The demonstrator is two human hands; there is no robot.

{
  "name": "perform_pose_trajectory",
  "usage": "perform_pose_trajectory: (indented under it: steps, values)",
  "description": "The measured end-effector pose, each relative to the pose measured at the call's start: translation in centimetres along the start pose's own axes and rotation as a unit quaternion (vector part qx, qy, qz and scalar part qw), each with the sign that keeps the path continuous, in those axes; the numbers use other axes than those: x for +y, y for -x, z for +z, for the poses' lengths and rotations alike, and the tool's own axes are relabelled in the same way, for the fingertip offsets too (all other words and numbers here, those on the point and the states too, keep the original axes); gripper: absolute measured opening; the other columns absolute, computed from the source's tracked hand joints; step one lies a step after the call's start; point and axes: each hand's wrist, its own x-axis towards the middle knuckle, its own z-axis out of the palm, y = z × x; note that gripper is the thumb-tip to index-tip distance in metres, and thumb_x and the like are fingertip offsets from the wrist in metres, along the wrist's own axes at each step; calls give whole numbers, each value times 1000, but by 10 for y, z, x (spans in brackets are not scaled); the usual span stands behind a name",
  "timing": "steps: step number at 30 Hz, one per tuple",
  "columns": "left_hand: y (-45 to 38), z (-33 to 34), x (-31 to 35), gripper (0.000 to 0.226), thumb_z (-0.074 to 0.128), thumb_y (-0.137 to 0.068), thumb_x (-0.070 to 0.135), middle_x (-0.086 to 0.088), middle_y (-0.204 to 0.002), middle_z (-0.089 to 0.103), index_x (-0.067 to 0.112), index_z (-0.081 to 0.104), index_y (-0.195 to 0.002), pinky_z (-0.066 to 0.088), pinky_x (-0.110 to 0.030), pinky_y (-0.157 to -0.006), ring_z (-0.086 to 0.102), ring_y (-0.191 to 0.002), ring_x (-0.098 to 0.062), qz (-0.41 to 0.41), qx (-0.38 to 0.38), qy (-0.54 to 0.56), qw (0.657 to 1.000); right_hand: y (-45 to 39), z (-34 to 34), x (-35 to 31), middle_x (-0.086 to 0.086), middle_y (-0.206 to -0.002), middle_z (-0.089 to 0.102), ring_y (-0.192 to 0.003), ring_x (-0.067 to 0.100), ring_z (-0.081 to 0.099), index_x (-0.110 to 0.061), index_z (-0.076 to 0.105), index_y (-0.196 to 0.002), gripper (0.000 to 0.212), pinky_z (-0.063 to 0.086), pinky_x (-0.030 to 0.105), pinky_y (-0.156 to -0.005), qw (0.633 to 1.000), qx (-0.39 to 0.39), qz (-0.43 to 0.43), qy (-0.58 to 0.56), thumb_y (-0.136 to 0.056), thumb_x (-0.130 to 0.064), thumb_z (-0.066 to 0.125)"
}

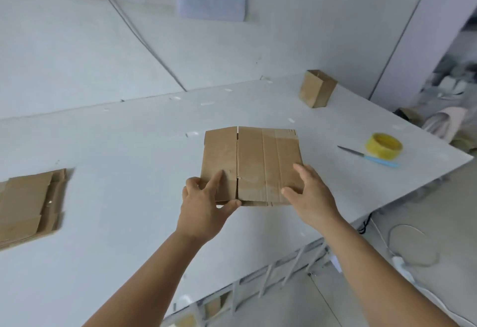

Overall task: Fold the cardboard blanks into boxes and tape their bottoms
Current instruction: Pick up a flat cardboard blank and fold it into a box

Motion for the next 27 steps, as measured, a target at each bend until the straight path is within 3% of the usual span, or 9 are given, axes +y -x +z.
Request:
perform_pose_trajectory:
  steps: [16, 21, 27]
  values:
    - [-104, 119, 135, 71, 64, -81, 53, -7, -129, 32, 37, 33, -143, 38, -32, -95, 32, -124, -25, 60, -54, 14, 997, -84, -103, 127, -3, -159, 14, -144, 14, 20, -18, 30, -148, 60, 22, 26, -110, 994, 79, 72, -14, -94, -28, 54]
    - [-151, 148, 161, 67, 64, -79, 56, -6, -124, 35, 36, 40, -139, 39, -33, -96, 35, -124, -25, 44, -50, 37, 997, -132, -122, 149, 0, -151, 30, -135, 14, 33, -12, 38, -142, 54, 29, 24, -101, 991, 108, 76, -7, -93, -28, 55]
    - [-188, 160, 177, 60, 57, -82, 60, -1, -111, 37, 34, 46, -135, 42, -36, -98, 44, -118, -25, 0, -41, 58, 997, -176, -130, 164, 4, -143, 39, -131, 14, 36, -8, 49, -134, 48, 26, 18, -97, 990, 123, 54, -40, -94, -34, 54]
